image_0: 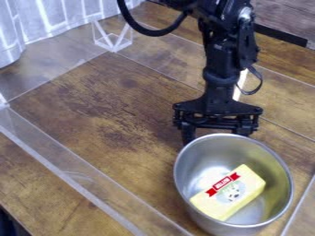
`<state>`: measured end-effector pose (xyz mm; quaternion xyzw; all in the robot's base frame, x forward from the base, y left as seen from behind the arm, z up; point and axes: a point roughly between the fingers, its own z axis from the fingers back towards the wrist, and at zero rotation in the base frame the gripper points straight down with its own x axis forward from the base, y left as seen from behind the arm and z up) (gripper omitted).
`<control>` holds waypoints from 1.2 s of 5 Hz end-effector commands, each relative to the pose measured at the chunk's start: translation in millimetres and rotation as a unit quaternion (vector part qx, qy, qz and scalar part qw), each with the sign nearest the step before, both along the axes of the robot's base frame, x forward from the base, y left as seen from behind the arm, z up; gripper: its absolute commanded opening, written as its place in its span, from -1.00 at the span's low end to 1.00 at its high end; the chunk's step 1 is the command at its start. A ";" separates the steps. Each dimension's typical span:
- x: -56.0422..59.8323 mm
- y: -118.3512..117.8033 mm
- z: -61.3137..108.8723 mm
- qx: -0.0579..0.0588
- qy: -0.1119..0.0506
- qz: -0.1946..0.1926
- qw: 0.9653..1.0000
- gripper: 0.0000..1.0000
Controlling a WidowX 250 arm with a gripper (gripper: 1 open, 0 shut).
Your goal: Put the yellow object in the silver pot
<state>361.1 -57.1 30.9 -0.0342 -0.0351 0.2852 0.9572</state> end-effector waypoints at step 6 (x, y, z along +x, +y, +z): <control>-4.0 -19.7 74.4 -0.029 -0.023 -0.037 0.999 -1.00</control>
